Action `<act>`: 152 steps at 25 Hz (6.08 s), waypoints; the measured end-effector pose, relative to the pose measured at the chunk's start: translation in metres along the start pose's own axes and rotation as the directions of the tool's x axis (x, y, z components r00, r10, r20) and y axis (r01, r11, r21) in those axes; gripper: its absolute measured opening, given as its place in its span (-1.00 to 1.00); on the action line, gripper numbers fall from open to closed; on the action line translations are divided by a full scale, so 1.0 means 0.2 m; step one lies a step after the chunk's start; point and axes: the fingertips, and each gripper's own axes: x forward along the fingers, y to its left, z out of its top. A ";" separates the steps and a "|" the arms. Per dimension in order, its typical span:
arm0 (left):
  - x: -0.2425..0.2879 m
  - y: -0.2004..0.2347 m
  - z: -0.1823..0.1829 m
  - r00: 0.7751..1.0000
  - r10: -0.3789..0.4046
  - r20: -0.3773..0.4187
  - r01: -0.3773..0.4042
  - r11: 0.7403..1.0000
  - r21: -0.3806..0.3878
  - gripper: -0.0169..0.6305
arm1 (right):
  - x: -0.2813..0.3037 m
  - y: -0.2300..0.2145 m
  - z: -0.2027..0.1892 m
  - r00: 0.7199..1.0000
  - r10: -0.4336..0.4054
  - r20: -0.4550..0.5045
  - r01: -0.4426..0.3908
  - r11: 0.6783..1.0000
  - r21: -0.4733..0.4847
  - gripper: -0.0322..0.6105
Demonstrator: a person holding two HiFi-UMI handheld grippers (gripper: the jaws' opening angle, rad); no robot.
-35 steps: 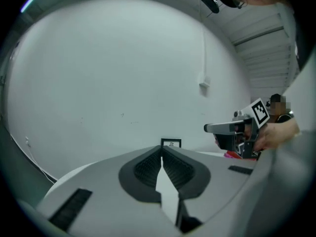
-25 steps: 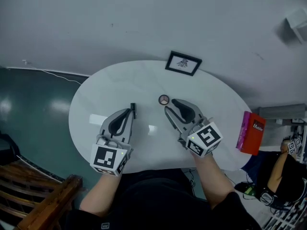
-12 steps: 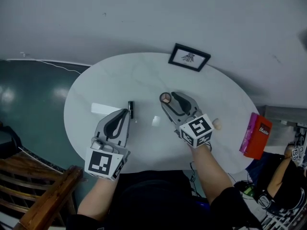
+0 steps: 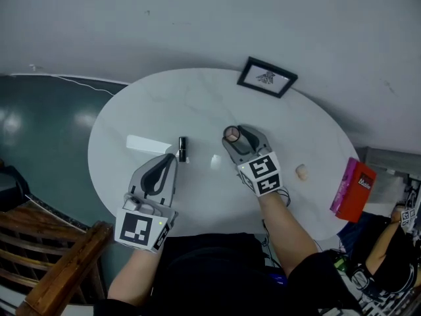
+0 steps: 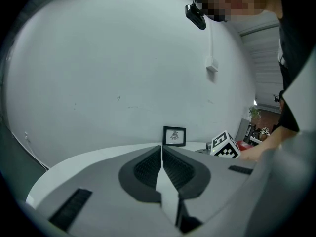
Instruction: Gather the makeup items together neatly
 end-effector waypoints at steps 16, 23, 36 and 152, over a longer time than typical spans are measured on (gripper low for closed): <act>-0.28 0.06 0.07 0.996 0.070 0.048 -0.070 0.998 -0.003 -0.89 | 0.03 -0.02 -0.03 0.990 -0.102 -0.092 0.101 0.995 -0.023 -0.27; -0.41 0.05 0.12 0.994 0.055 0.096 -0.056 0.998 0.007 -0.89 | -0.16 0.12 0.20 0.994 -0.105 -0.006 0.105 0.993 -0.060 -0.27; -0.48 0.10 0.04 0.994 0.057 0.096 -0.058 0.998 0.009 -0.89 | -0.15 0.51 0.25 0.999 0.030 -0.028 -0.034 0.988 -0.150 -0.27; 0.19 -1.46 -0.10 0.996 -0.076 -0.052 0.081 0.991 0.102 -0.90 | -1.12 -0.55 -0.93 0.997 -0.069 -0.023 0.071 0.988 0.138 -0.43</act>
